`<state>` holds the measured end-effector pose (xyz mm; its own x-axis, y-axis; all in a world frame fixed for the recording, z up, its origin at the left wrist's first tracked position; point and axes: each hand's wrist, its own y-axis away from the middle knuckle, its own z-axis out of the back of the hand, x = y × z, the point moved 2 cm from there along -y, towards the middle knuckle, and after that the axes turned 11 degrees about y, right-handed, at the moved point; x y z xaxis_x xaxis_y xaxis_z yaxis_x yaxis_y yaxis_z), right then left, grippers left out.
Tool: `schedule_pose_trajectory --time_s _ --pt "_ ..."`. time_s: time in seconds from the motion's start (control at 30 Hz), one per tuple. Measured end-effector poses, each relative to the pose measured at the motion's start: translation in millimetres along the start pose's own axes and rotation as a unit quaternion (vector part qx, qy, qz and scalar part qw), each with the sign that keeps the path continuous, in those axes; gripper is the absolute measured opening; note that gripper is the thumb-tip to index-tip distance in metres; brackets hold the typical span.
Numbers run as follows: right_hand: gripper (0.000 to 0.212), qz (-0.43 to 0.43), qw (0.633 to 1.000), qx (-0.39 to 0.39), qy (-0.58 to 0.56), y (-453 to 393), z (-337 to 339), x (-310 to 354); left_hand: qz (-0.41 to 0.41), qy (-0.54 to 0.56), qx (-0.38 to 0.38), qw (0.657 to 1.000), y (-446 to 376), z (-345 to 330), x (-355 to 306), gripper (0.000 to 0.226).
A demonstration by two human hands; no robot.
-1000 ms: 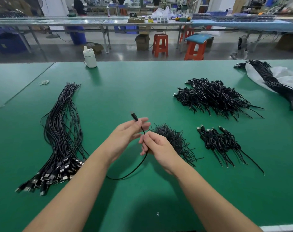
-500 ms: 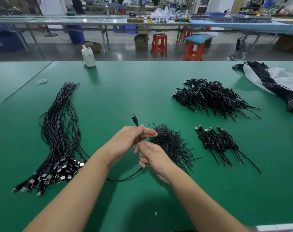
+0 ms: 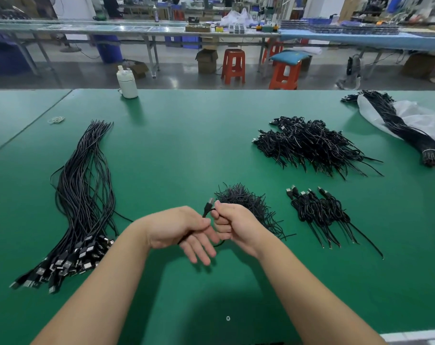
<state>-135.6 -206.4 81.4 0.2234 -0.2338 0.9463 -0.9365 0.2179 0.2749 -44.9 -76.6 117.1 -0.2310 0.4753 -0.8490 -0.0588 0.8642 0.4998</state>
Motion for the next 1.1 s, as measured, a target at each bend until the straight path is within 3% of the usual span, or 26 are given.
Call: schedule_pose_trajectory --time_s 0.13,0.3,0.4,0.47,0.57,0.63,0.67,0.7,0.8,0.9,0.97,1.03,1.1 --pt "0.037 0.005 0.999 0.004 0.052 4.5 1.9 3.5 -0.018 0.012 -0.105 0.994 -15.0 4.2 15.6 0.04" --pt "0.038 0.014 0.998 0.004 0.054 7.1 -1.7 -2.4 -0.063 0.0 -0.084 0.994 -21.7 10.2 26.8 0.037" --pt "0.037 0.023 0.999 0.01 0.044 7.5 -5.1 -5.3 -0.137 0.083 -0.125 0.979 -26.9 12.6 27.0 0.035" --pt "0.036 0.027 0.999 0.015 0.026 7.0 -8.4 -7.8 -0.203 0.213 -0.147 0.944 -31.4 10.5 23.6 0.039" --pt "0.037 0.017 0.998 0.024 0.053 7.2 -15.3 -17.7 -0.29 0.417 -0.214 0.835 -33.2 15.9 12.7 0.045" --pt "0.038 0.003 0.996 0.03 0.084 8.5 -19.4 -27.7 -0.328 0.508 -0.208 0.769 -25.9 22.6 0.6 0.044" --pt "0.038 -0.002 0.996 0.029 0.09 8.8 -20.4 -31.8 -0.331 0.527 -0.185 0.761 -18.9 23.3 -5.3 0.041" --pt "0.037 -0.003 0.996 0.026 0.088 8.7 -20.8 -34.5 -0.324 0.523 -0.155 0.773 -10.5 22.7 -9.5 0.035" --pt "0.036 0.006 0.999 0.011 0.051 5.8 -17.8 -32.5 -0.278 0.406 -0.022 0.87 10.3 18.0 -13.8 0.034" --pt "0.039 0.012 1.0 -0.003 0.013 0.9 -13.9 -20.6 -0.196 0.154 0.075 0.966 20.7 15.3 -9.0 0.044" --pt "0.041 0.01 1.0 -0.011 0.009 -1.6 -11.5 -12.0 -0.094 0.008 0.051 0.994 19.5 18.5 0.6 0.046" --pt "0.04 0.009 1.0 -0.011 0.022 -3.0 -11.5 -6.4 -0.023 -0.057 -0.025 0.998 13.6 19.1 8.1 0.042" --pt "0.039 0.011 1.0 -0.003 0.029 -2.7 -14.5 -4.7 -0.052 -0.032 -0.147 0.987 3.9 18.8 11.7 0.037"
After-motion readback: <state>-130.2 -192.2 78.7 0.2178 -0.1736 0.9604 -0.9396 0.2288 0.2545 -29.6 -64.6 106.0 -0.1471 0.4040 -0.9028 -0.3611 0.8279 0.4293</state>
